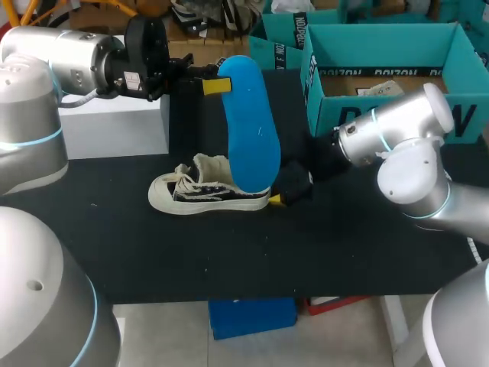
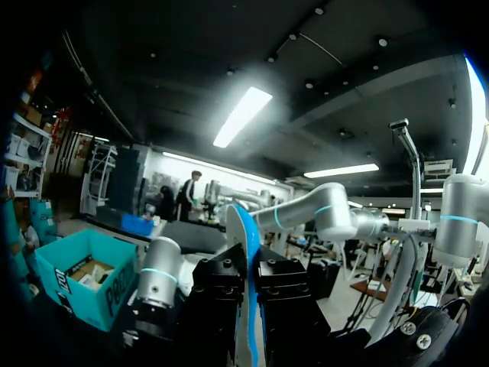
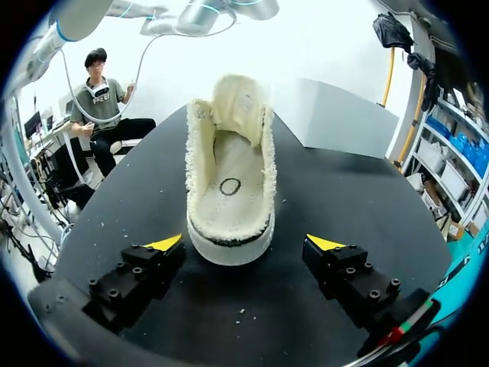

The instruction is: Take the shoe out of the shoebox, open the shoe tongue, remove and reinsert the insole, then place the shoe into the shoebox

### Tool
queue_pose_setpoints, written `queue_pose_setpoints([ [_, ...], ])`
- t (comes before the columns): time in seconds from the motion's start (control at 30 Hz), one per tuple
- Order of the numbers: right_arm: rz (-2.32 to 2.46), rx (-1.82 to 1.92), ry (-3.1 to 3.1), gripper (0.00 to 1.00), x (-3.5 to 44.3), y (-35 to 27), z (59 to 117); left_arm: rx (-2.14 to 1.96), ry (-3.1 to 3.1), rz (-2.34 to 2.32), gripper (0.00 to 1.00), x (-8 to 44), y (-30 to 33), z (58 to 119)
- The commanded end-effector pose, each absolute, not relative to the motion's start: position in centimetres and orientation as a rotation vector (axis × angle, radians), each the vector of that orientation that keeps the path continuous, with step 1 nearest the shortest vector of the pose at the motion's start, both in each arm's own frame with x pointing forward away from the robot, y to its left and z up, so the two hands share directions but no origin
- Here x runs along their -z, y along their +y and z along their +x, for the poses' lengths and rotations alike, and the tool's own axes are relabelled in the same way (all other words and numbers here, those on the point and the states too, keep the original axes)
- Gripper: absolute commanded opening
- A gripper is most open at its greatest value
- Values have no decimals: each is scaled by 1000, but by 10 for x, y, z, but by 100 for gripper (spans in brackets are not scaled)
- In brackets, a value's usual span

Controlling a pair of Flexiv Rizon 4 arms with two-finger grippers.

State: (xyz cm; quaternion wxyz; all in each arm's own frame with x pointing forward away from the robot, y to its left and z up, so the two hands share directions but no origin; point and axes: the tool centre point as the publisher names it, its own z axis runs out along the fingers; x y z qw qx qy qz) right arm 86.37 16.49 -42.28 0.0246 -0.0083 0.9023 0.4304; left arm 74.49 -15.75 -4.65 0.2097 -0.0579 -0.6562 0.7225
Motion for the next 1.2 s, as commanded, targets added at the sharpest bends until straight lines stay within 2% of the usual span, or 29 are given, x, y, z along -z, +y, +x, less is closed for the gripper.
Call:
queue_pose_setpoints([
  [0.03, -24, -1185, 2878, 100, 407, 163, 870, -2012, -1827, -159, 0, 47, -159, 744],
  [0.47, -58, -826, 3038, 100, 385, 168, 889, -2012, -1827, -159, 0, 47, -159, 744],
  [1.2, -129, -112, 3187, 100, 368, 220, 906, -2012, -1827, -159, 0, 47, -159, 744],
])
